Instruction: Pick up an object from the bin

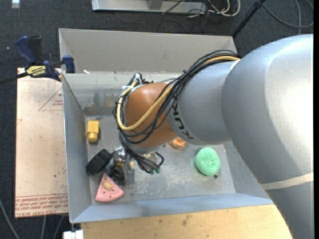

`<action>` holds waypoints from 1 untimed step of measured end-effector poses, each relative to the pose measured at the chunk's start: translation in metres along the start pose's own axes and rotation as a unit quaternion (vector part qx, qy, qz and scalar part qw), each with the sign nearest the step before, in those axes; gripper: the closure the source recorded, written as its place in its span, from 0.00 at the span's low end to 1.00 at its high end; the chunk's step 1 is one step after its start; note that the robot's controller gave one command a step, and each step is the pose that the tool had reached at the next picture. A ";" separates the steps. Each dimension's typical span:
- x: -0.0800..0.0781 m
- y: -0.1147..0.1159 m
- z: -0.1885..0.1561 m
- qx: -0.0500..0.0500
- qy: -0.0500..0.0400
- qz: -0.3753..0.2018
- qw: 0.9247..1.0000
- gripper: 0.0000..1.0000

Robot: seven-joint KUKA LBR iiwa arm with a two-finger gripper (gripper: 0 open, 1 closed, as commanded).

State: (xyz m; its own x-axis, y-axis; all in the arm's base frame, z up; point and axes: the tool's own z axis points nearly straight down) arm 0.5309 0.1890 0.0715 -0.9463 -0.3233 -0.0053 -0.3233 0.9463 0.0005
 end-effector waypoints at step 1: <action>0.000 0.000 0.000 0.000 0.000 0.000 1.000 1.00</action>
Offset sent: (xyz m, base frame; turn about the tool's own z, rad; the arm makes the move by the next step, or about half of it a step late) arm -0.0047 0.0012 0.1297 0.0336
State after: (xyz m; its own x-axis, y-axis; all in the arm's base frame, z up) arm 0.5309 0.1890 0.0715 -0.9462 -0.3234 -0.0054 -0.3234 0.9463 0.0005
